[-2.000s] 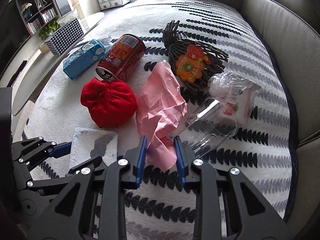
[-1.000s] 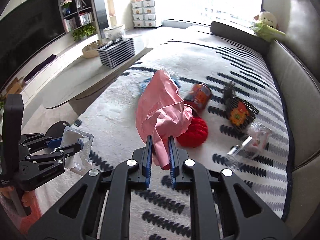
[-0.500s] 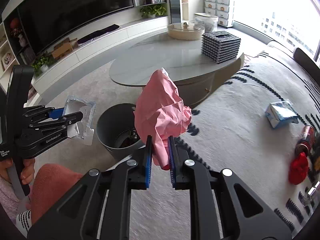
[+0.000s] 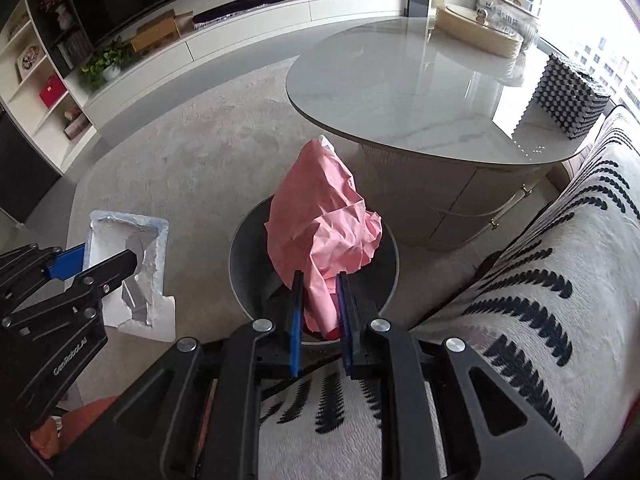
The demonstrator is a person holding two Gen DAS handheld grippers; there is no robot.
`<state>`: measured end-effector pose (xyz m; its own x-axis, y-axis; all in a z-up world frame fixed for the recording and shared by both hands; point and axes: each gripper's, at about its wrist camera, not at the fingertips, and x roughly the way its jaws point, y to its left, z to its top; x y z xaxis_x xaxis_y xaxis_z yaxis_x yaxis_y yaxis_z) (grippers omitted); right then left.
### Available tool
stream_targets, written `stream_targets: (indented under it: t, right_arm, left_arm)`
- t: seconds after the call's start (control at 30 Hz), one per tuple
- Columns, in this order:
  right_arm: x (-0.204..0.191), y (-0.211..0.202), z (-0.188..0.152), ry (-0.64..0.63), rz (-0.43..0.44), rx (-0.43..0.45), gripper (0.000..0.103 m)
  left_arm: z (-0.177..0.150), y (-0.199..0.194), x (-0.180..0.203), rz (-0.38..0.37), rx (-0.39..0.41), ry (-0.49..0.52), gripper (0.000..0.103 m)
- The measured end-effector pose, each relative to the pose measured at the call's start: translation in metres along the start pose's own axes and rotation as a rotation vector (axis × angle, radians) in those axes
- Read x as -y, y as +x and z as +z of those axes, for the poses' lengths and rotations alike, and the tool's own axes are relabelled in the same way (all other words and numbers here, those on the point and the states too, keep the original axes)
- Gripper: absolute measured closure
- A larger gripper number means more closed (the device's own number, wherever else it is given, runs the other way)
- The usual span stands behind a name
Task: Collect trash
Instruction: 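Carry the pink paper and white tray to the grey bin and release both, then return both open tools to the trash on the rug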
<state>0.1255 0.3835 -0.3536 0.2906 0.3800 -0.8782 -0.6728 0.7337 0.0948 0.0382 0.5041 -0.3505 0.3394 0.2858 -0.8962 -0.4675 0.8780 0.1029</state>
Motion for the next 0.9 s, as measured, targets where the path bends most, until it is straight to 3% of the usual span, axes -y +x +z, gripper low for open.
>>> stream_targets:
  t: [0.07, 0.13, 0.7, 0.8, 0.83, 0.9]
  right_arm:
    - [-0.002, 0.012, 0.004, -0.003, -0.014, -0.013, 0.07]
    - [0.0, 0.016, 0.007, 0.01, -0.021, -0.01, 0.065]
    - [0.043, -0.003, 0.017, 0.058, -0.053, 0.026, 0.065]
    - [0.05, -0.007, 0.019, 0.063, -0.06, 0.034, 0.065]
    - [0.052, -0.008, 0.021, 0.064, -0.062, 0.037, 0.065]
    - [0.056, -0.01, 0.022, 0.068, -0.065, 0.041, 0.065]
  left_arm:
    - [0.002, 0.004, 0.002, 0.004, -0.007, -0.006, 0.076]
    - [0.005, 0.008, 0.003, 0.003, -0.013, -0.011, 0.076]
    - [0.032, 0.035, 0.049, -0.019, -0.031, 0.037, 0.075]
    - [0.037, 0.041, 0.059, -0.018, -0.034, 0.048, 0.069]
    - [0.038, 0.044, 0.062, -0.02, -0.041, 0.051, 0.057]
    - [0.037, 0.044, 0.066, -0.017, -0.042, 0.057, 0.044]
